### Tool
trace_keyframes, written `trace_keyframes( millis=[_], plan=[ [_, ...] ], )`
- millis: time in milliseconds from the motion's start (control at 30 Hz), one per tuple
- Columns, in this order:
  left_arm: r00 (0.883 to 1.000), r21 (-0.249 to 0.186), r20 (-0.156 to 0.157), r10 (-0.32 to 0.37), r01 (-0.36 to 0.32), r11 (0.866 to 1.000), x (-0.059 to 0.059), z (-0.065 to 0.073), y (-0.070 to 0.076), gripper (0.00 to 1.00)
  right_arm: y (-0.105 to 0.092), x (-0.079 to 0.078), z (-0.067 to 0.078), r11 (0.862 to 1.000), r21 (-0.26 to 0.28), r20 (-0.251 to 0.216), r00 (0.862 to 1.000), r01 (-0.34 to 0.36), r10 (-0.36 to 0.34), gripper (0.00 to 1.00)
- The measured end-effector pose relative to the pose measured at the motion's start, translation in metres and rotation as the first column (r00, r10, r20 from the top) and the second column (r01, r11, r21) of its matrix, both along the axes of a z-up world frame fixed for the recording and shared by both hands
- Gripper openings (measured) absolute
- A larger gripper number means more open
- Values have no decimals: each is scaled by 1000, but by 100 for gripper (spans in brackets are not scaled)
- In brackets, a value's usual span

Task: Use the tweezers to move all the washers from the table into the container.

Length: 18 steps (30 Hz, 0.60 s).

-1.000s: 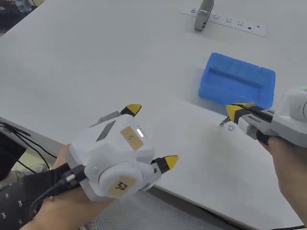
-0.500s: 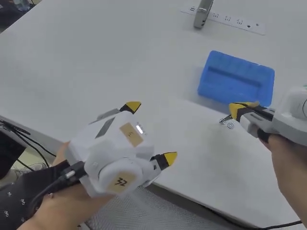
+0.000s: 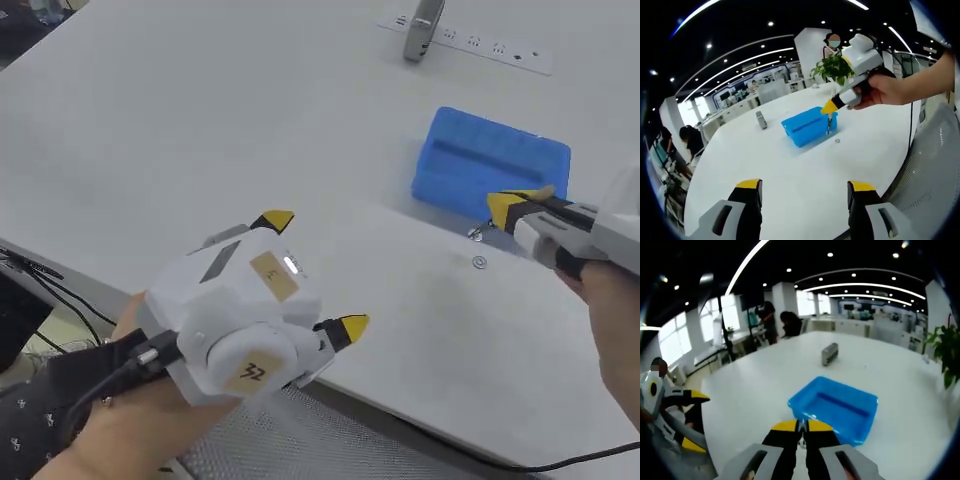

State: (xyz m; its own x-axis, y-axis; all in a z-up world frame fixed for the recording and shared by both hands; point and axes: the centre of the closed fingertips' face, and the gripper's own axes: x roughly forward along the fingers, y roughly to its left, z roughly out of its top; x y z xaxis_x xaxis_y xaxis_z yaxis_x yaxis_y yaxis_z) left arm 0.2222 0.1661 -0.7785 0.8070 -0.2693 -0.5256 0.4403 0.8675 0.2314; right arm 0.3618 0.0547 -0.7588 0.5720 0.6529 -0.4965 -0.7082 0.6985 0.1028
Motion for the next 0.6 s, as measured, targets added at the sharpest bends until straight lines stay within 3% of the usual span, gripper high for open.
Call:
trace_keyframes(
  millis=[233, 600],
  plan=[
    [1000, 4, -1, -1, 1, 1000, 0, -1, 0, 70, -3, 14, 23, 1000, 23, 39, 999, 20, -21, 1],
    [1000, 7, -5, -3, 3, 1000, 0, -1, 0, 69, -4, 39, 31, 998, 34, 79, 996, 46, -48, 1]
  ],
)
